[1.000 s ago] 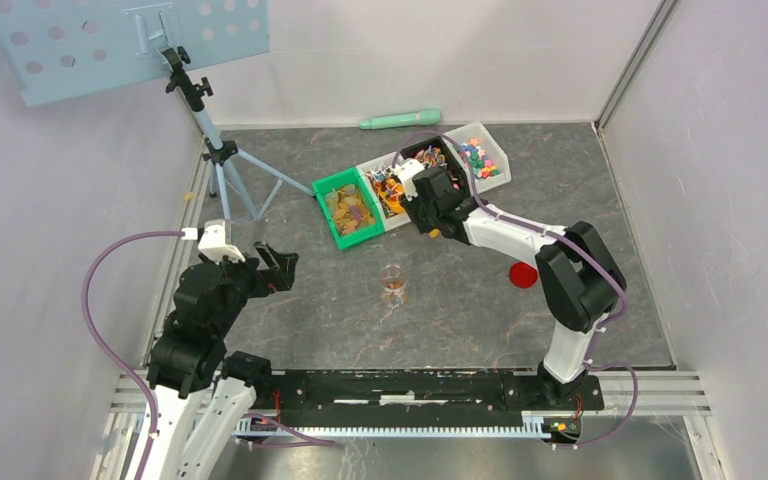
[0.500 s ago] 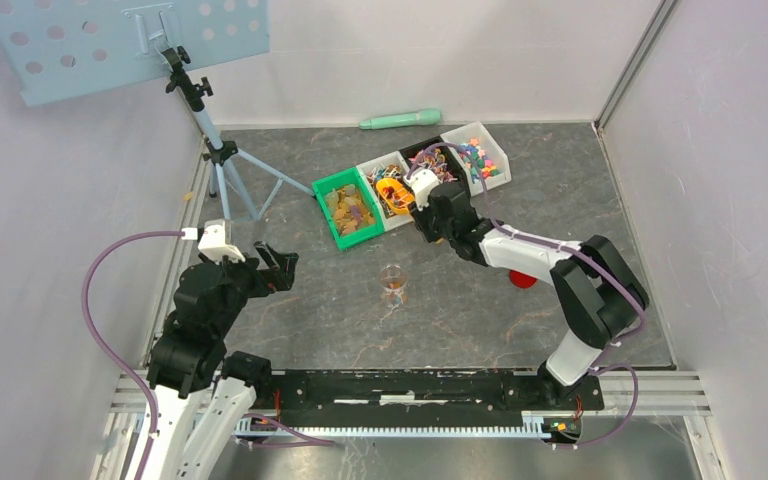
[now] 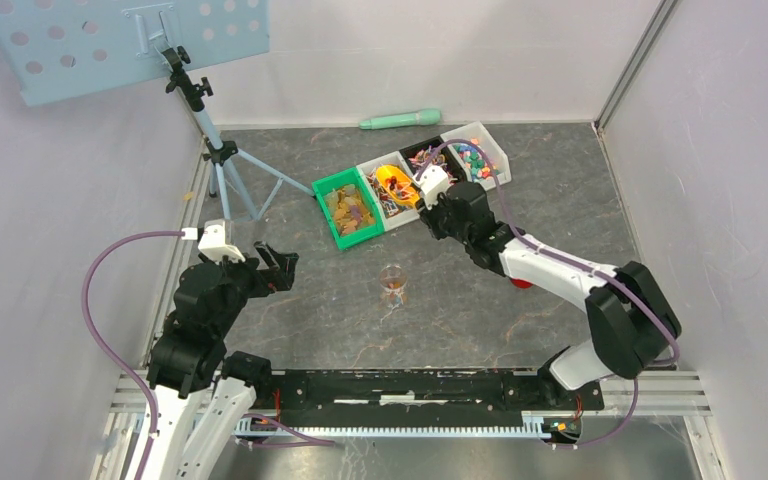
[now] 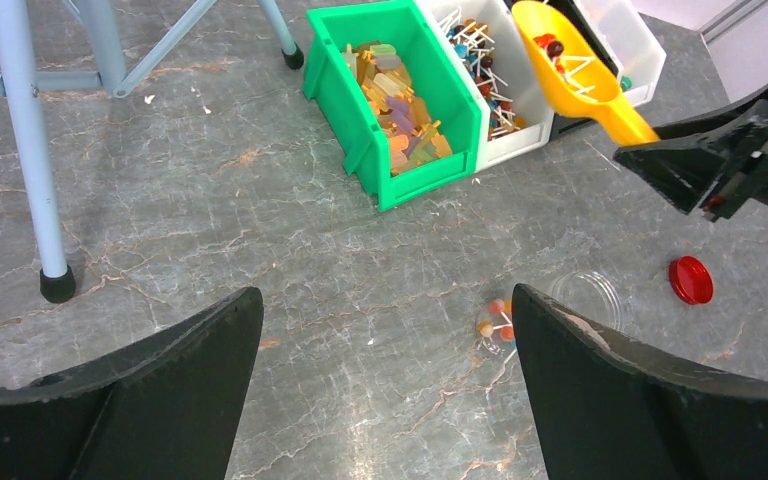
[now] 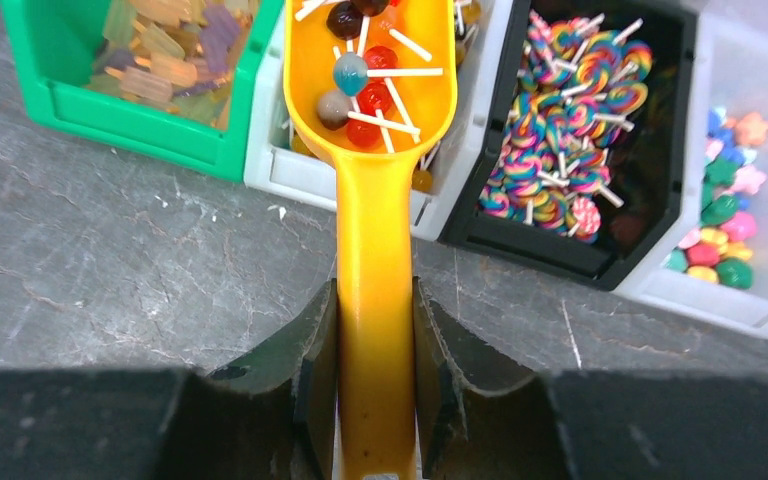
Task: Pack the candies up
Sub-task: Scoop the fake candies from the storage box, then place the fake candies in the packing bottle.
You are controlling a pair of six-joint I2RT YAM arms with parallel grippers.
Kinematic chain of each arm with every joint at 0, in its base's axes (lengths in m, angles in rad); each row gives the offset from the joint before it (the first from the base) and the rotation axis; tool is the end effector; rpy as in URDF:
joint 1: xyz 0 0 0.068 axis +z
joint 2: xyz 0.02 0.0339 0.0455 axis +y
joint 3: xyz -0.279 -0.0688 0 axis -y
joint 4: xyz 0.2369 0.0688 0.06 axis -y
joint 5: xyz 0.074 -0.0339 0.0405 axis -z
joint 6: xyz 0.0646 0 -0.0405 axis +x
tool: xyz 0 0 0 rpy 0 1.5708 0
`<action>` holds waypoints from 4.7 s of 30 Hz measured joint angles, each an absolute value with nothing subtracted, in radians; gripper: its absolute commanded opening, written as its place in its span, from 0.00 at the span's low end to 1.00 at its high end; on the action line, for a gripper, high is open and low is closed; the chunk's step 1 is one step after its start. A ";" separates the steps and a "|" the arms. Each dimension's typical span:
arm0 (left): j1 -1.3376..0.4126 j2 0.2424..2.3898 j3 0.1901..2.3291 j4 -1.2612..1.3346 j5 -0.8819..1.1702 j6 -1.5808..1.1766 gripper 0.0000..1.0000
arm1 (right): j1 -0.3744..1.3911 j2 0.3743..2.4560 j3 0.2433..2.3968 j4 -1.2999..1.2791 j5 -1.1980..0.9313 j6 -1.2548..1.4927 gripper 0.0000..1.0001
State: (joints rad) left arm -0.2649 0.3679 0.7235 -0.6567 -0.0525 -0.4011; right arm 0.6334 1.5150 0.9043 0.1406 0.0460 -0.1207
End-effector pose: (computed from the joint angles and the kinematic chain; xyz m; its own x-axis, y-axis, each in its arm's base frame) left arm 0.0908 -0.0211 0.3115 -0.3467 -0.3099 -0.8853 0.0844 0.9297 -0.3585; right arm 0.2890 0.2086 0.2426 -0.2952 -0.3660 -0.8825 -0.5981 0.7911 -0.1280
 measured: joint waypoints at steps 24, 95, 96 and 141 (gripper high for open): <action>-0.265 0.363 0.724 -0.657 -0.052 -0.401 1.00 | 0.633 1.056 0.893 -0.252 -0.204 -0.358 0.00; -0.266 0.321 0.723 -0.657 -0.051 -0.400 1.00 | 0.824 1.016 1.111 -0.967 -0.038 -0.684 0.00; -0.266 0.321 0.724 -0.657 -0.051 -0.401 1.00 | 0.827 1.017 1.111 -0.968 -0.036 -0.683 0.00; -0.266 0.318 0.723 -0.657 -0.051 -0.400 1.00 | 0.904 1.119 1.212 -1.057 0.062 -0.658 0.00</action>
State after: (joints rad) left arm -0.2661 0.3176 0.7235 -0.6571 -0.0509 -0.4004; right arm 0.9043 1.1187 1.2118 -1.0573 0.0616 -0.6579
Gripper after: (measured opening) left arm 0.996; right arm 0.330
